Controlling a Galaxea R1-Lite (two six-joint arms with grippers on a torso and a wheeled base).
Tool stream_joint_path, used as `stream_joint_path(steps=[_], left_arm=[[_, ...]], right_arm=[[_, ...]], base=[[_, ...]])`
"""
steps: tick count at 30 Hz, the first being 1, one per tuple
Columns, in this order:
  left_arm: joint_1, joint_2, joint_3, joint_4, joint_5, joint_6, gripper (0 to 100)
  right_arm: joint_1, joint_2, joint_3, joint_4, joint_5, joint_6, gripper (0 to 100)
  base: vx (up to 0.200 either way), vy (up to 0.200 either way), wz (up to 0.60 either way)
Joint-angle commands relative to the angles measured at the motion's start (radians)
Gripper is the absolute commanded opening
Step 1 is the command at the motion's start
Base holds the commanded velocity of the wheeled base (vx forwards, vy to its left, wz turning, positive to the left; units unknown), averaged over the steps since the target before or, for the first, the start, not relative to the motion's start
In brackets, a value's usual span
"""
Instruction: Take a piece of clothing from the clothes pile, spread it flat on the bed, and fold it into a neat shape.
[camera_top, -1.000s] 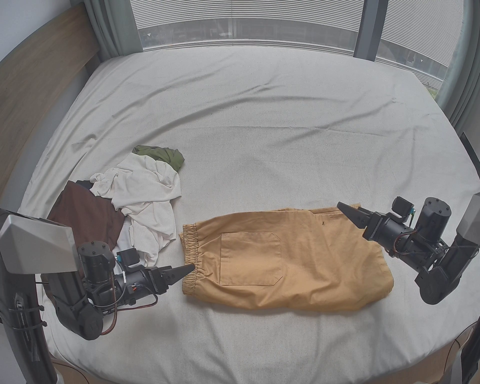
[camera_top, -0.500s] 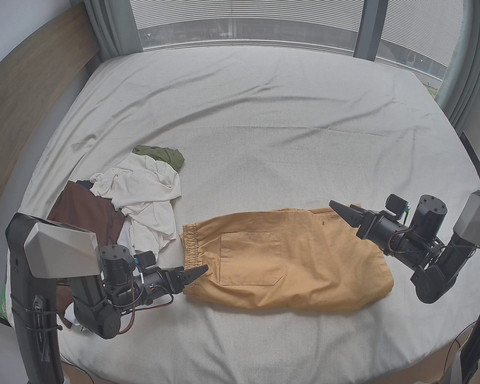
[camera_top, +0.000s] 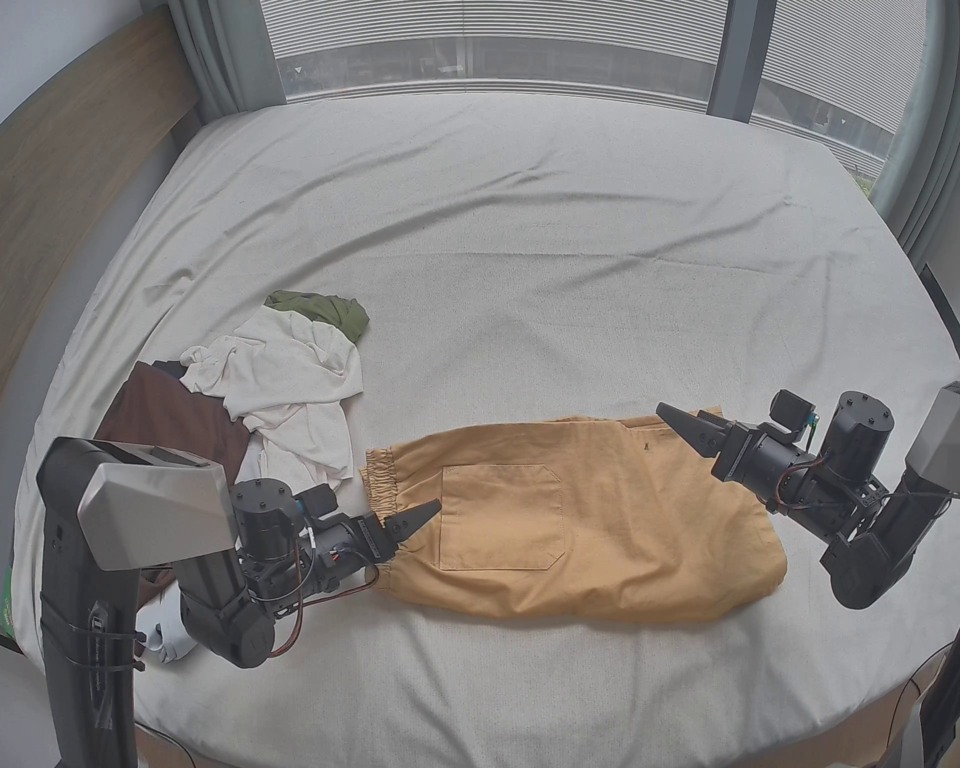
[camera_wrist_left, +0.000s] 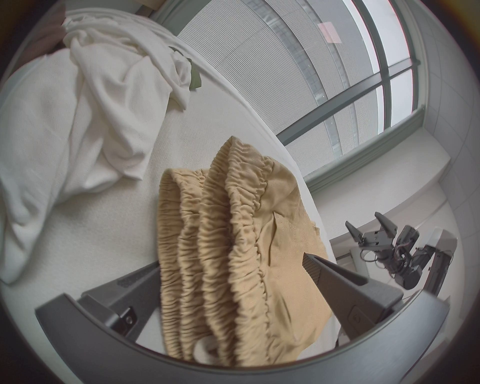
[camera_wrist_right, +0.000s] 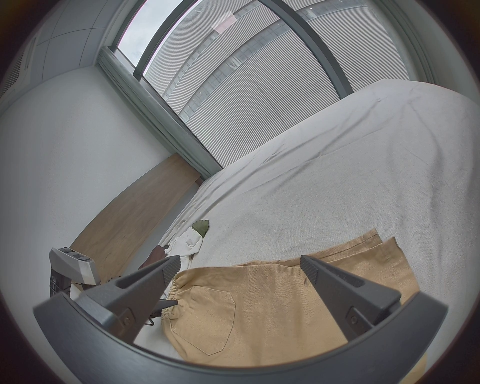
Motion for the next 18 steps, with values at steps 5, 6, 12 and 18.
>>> stream_joint_path(steps=[5, 6, 12, 18], left_arm=[[-0.010, 0.034, -0.014, 0.004, 0.036, -0.005, 0], [-0.010, 0.034, -0.014, 0.005, 0.037, -0.005, 0], [-0.001, 0.000, 0.012, 0.004, 0.057, -0.007, 0], [0.014, -0.062, 0.061, 0.005, 0.056, -0.010, 0]], right_arm=[[0.002, 0.002, 0.002, -0.001, 0.001, -0.001, 100], [0.002, 0.002, 0.002, -0.001, 0.001, -0.001, 100], [0.002, 0.003, 0.005, -0.001, -0.001, -0.001, 100], [0.002, 0.010, 0.009, -0.002, -0.001, -0.001, 100]], base=[[0.000, 0.000, 0.00], [0.000, 0.000, 0.00], [0.000, 0.000, 0.00], [0.000, 0.000, 0.00]])
